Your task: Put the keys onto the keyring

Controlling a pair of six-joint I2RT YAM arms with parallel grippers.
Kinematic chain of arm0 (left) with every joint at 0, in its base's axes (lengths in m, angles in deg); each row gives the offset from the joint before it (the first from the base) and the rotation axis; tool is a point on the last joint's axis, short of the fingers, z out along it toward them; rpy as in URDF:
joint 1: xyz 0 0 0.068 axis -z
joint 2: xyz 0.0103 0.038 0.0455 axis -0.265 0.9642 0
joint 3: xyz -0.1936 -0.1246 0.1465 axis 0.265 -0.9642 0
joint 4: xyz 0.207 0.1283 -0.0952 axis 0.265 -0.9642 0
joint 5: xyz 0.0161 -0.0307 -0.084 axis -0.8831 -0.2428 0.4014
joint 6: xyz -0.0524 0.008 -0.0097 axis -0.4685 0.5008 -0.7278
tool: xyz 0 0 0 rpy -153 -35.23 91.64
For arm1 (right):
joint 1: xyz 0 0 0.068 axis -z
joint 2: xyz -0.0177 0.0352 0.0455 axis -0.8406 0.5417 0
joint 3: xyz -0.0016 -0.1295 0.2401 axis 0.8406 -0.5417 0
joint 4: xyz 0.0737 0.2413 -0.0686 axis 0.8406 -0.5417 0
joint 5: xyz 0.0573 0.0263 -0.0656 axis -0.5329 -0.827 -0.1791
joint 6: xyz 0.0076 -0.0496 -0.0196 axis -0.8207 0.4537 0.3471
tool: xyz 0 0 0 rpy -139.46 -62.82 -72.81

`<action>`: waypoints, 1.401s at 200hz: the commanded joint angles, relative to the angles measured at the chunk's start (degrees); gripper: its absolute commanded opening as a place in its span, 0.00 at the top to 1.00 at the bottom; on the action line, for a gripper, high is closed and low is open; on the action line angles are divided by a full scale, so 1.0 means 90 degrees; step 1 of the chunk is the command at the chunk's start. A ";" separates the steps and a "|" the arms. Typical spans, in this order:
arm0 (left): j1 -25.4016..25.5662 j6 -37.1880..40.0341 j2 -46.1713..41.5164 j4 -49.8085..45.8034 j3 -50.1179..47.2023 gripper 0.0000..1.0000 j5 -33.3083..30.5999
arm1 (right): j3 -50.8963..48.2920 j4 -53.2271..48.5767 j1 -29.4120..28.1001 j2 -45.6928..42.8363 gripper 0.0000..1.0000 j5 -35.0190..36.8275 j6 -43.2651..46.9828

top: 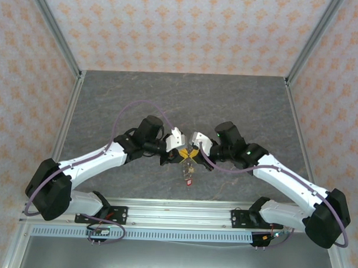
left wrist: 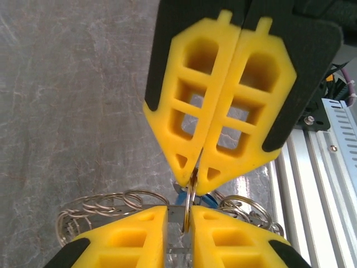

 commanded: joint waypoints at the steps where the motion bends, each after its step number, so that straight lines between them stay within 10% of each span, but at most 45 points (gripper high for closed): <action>1: 0.0033 -0.0169 -0.0263 0.0387 -0.0126 0.82 -0.0127 | 0.0115 0.0198 -0.0049 -0.0023 1.00 -0.0054 -0.0044; 63: 0.0031 0.0060 0.0030 -0.0089 0.0123 0.83 0.0172 | -0.0135 0.0899 -0.0049 -0.0184 1.00 -0.0394 -0.0330; 93: 0.0031 0.0110 0.0005 -0.0124 0.0155 1.00 0.0152 | -0.0197 0.0967 -0.0049 -0.0191 1.00 -0.0386 -0.0351; 167: 0.0031 -0.0116 -0.0113 0.0457 -0.0064 1.00 0.0590 | -0.1153 0.2252 0.0162 -0.0363 0.83 -0.0853 -0.0812; 280: 0.0031 -0.0102 -0.0029 0.0493 -0.0080 1.00 0.0725 | -0.1798 0.3432 0.0556 -0.0643 0.85 -0.1269 -0.1259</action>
